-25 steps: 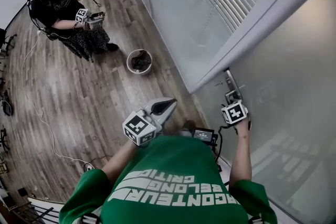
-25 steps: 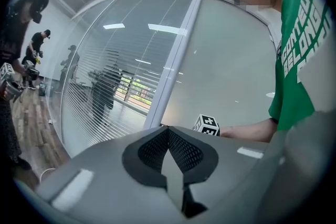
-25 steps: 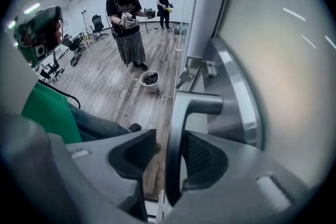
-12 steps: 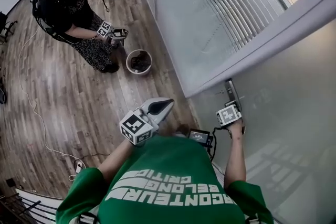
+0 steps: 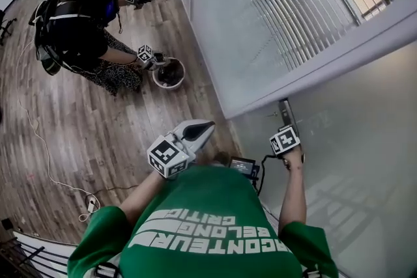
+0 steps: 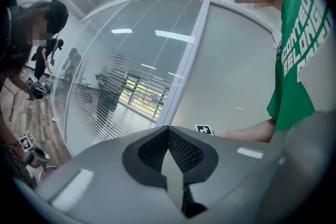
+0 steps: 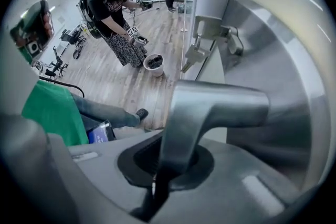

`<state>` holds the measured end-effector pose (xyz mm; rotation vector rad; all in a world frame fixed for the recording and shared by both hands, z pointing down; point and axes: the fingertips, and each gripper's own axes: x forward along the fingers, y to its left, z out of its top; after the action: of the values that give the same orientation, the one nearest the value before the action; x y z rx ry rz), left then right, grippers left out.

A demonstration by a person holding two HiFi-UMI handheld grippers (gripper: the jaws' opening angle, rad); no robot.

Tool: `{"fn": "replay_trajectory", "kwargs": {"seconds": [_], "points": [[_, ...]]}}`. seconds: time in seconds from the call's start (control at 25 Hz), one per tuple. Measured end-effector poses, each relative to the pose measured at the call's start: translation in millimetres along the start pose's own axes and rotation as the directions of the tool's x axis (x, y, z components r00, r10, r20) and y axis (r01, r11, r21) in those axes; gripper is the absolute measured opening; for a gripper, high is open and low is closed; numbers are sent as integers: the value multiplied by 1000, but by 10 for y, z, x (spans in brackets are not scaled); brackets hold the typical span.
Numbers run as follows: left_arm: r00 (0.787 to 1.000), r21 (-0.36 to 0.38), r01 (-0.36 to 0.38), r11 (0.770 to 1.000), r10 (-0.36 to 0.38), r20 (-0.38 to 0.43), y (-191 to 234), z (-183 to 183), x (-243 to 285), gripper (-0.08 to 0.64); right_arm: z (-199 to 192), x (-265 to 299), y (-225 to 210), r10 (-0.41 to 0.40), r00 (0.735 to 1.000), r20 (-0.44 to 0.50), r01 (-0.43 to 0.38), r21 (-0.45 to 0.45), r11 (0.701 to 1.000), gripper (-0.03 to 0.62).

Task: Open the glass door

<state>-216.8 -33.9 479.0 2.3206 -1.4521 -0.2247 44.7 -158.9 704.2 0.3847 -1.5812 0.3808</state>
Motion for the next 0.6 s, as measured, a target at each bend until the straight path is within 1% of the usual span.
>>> {"fn": "replay_trajectory", "kwargs": {"seconds": [0.2,0.4,0.6], "points": [[1000,-17,-8,1000,8,2,119,-5,-89,17,36,-71,2,10,1000,5,-10,-4,1000,-6],[1000,-16,-6,1000,6,-14,204,-100,-124,17,-3,45,-29,34,999,21,-34,-4,999,-6],[1000,-26,6,1000,-6,-26,260,12,-255,17,38,-114,36,15,1000,21,-15,-6,1000,-6]]}}
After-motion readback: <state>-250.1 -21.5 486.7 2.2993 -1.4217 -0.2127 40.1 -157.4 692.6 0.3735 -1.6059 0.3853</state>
